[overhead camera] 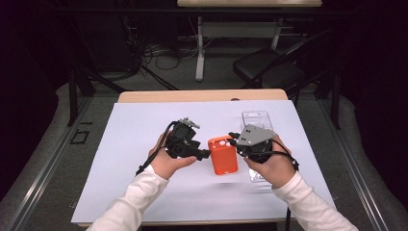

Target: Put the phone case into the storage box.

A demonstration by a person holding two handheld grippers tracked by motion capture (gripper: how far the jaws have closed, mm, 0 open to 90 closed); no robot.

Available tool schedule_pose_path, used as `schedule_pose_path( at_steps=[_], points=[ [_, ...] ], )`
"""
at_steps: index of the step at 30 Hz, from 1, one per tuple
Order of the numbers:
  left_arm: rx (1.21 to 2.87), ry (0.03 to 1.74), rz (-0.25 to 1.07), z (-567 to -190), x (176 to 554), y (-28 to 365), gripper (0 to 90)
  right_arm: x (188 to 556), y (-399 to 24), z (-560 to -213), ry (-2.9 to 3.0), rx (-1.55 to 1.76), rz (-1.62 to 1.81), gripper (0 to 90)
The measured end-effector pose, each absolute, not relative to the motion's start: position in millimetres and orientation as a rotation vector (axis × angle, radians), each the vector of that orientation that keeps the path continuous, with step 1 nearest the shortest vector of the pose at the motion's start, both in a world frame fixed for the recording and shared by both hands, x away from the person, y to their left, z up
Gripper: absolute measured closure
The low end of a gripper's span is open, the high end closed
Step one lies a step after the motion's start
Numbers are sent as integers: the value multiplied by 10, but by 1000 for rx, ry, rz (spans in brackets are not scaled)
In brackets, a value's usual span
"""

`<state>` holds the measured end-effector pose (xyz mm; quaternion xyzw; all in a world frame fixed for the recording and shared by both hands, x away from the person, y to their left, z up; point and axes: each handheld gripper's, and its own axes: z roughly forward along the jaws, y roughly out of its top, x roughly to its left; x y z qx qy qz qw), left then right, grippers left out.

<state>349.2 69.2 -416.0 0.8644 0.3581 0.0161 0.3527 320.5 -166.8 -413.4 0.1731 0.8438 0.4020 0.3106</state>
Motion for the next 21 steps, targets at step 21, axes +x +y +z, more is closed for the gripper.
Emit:
schedule_pose_path(
  at_steps=[21],
  points=[
    [2163, 898, 136, -4163, 3490, 876, 393, 3317, -1750, -4073, 2229, 486, 1181, 805]
  ],
)
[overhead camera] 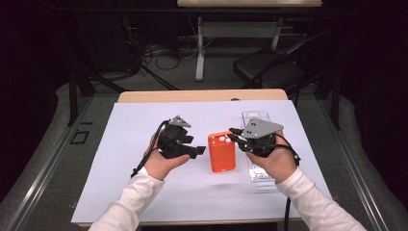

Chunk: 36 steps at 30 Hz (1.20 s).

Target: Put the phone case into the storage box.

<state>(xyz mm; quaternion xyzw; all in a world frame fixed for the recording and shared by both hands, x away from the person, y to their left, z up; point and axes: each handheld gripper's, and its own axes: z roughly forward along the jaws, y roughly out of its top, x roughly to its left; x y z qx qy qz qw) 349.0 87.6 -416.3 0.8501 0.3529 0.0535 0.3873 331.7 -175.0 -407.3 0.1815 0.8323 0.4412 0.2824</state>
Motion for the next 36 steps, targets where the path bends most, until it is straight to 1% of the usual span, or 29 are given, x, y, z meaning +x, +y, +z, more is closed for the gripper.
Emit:
schedule_pose_path(
  at_steps=[6, 13, 17, 22, 27, 30, 36],
  points=[
    [2157, 873, 140, -4145, 3480, 888, 363, 3391, -1779, -4078, 2260, 526, 1261, 804],
    [2137, 874, 119, -4205, 3491, 888, 344, 3439, -1817, -4068, 2256, 536, 1276, 804],
    [2108, 874, 103, -4231, 3496, 904, 317, 3448, -1833, -4052, 2252, 532, 1297, 804],
    [2085, 885, 99, -4212, 3478, 930, 299, 3446, -1822, -4037, 2246, 516, 1296, 803],
    [2079, 885, 89, -4216, 3478, 958, 254, 3453, -1819, -4035, 2246, 511, 1298, 803],
    [2073, 885, 79, -4230, 3484, 984, 250, 3459, -1821, -4029, 2243, 510, 1300, 802],
    [2047, 881, 60, -4252, 3475, 1027, 204, 3478, -1821, -4013, 2228, 507, 1322, 802]
  ],
)
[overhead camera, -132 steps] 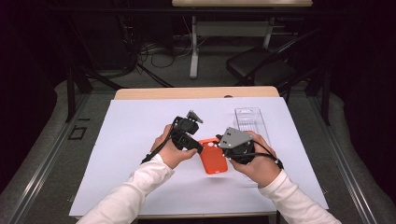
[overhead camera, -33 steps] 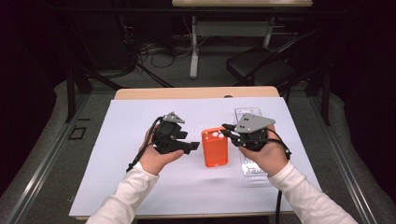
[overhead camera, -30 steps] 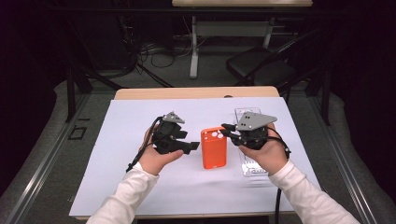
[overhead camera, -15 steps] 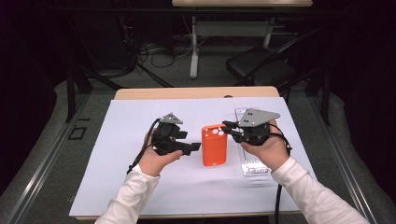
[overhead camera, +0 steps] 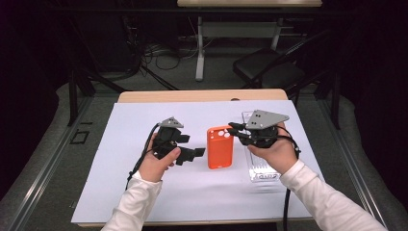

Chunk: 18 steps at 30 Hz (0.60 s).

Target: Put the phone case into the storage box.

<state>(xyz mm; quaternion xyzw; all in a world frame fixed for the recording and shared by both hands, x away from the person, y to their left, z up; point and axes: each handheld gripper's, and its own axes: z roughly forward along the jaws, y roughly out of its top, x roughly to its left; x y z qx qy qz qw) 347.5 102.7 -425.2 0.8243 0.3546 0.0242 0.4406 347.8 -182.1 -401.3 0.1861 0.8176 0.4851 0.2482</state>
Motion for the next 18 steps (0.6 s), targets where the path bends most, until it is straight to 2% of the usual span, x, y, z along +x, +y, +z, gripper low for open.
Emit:
schedule_pose_path(
  at_steps=[18],
  points=[
    [2016, 904, 94, -4241, 3411, 1167, 171, 3559, -1875, -3930, 2192, 445, 1306, 802]
  ],
)
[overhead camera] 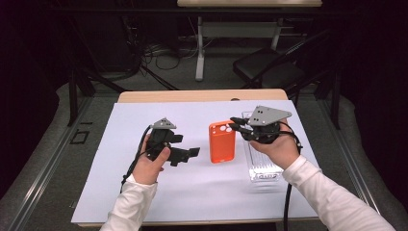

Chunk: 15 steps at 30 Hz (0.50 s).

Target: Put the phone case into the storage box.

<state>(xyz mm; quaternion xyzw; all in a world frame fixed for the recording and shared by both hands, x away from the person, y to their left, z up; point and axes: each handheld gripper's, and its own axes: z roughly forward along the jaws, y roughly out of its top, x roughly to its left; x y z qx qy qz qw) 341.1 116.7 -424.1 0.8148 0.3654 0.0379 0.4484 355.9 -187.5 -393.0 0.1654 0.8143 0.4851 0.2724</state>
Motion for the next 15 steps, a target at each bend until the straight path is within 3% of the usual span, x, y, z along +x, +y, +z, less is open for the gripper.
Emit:
schedule_pose_path(
  at_steps=[15],
  points=[
    [2049, 885, 90, -4280, 3370, 1165, 171, 3686, -2048, -3791, 2196, 446, 1298, 802]
  ],
)
